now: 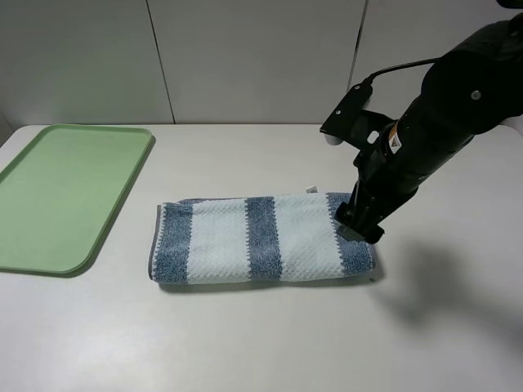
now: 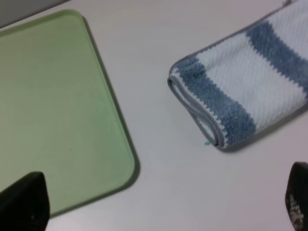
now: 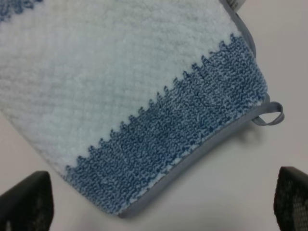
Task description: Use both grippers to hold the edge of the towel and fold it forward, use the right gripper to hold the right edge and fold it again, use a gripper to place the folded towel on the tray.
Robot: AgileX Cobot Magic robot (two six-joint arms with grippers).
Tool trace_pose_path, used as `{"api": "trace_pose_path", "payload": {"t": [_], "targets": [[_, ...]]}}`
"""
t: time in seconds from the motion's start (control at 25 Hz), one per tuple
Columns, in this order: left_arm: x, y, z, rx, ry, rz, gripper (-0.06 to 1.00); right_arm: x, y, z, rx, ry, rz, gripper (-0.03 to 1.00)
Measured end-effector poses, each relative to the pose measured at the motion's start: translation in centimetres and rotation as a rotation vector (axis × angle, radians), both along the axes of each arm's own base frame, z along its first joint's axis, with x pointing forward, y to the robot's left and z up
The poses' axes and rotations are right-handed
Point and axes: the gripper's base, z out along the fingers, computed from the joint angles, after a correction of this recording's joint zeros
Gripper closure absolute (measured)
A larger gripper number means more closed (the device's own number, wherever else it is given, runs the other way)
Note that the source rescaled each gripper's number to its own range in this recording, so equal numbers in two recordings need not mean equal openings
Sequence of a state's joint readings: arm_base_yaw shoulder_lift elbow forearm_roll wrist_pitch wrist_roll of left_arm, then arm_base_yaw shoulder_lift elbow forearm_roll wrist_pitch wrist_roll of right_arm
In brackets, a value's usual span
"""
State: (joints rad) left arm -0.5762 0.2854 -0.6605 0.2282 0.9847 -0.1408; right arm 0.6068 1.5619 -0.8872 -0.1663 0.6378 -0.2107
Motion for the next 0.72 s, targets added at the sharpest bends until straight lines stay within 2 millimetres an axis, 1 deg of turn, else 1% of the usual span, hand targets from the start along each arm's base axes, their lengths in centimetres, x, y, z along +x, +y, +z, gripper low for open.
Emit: {"api": "trace_pose_path", "payload": {"t": [0.2,0.4,0.56,0.72], "targets": [[-2.3,1.5,-2.5,-0.100,-0.015,0.058,-0.03,0.0,0.2,0.0,0.022,-0.001,-0.009,-0.03],[-3.1,2.0,-4.6,-0.163,0.035,0.113,-0.03,0.1,0.3,0.1,0.065,0.003,-0.070,-0.03],[-3.2,2.0,-4.9,-0.173,0.041,0.110,-0.02,0.3,0.6,0.2,0.142,-0.005,-0.192,-0.03],[-3.1,1.9,-5.3,-0.145,0.048,0.096,-0.02,0.6,0.8,0.4,0.225,-0.010,-0.320,-0.03]]}}
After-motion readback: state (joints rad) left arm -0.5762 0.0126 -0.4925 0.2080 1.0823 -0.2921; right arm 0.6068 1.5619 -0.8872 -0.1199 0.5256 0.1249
